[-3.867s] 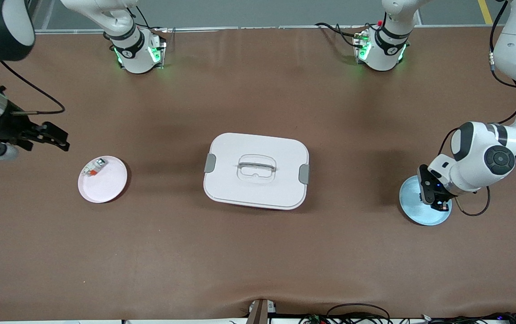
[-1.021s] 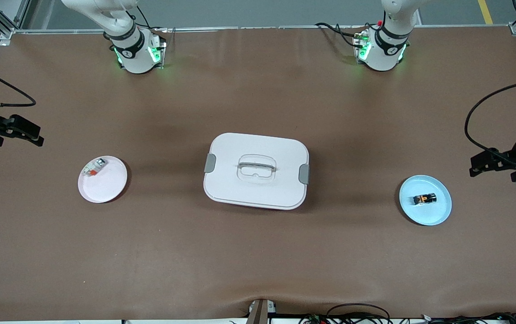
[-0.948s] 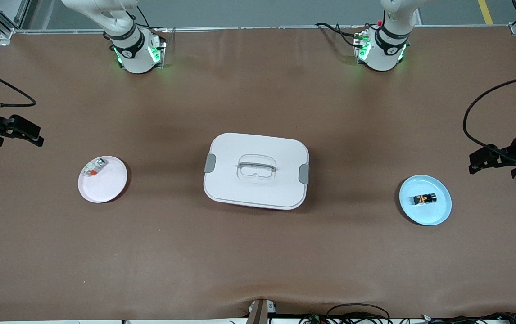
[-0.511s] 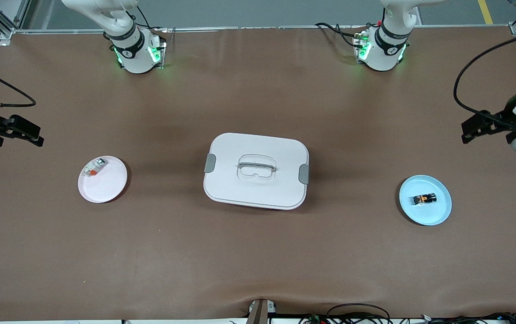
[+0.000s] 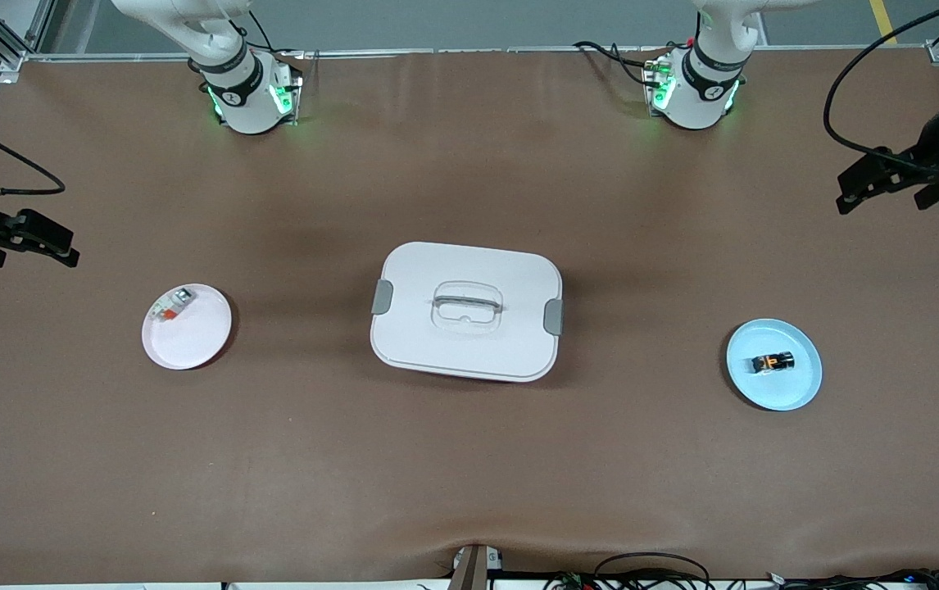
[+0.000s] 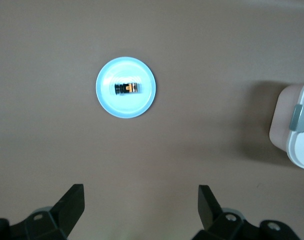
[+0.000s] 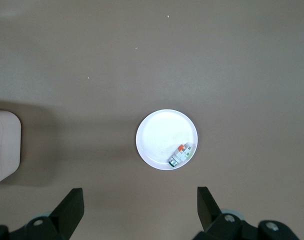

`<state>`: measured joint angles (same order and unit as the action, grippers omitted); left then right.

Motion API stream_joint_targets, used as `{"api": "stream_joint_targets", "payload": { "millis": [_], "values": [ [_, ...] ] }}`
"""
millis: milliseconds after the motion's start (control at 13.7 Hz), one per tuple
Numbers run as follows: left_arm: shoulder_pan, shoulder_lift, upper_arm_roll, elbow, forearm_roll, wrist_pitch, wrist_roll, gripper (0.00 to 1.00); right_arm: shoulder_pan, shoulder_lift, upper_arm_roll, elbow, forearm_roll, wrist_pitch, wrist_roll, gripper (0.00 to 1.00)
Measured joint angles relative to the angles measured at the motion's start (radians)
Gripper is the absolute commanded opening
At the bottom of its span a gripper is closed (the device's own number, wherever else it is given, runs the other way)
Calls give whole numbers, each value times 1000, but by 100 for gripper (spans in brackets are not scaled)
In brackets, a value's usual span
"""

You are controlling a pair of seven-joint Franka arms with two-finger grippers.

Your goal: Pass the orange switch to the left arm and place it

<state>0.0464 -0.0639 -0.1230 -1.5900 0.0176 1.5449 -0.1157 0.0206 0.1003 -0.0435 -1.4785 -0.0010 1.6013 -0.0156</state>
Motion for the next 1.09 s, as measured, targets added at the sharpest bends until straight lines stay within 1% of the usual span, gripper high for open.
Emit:
{"api": "stream_joint_targets", "payload": {
  "millis": [146, 292, 1094],
  "values": [
    [-7, -33, 0, -38, -1, 0, -3, 100, 0, 0, 0, 0, 0, 0, 0, 100],
    [-10, -49, 0, -52, -1, 0, -3, 100, 0, 0, 0, 0, 0, 0, 0, 100],
    [-8, -42, 15, -39, -1, -4, -3, 100, 0, 0, 0, 1, 0, 0, -2, 100]
  ]
}}
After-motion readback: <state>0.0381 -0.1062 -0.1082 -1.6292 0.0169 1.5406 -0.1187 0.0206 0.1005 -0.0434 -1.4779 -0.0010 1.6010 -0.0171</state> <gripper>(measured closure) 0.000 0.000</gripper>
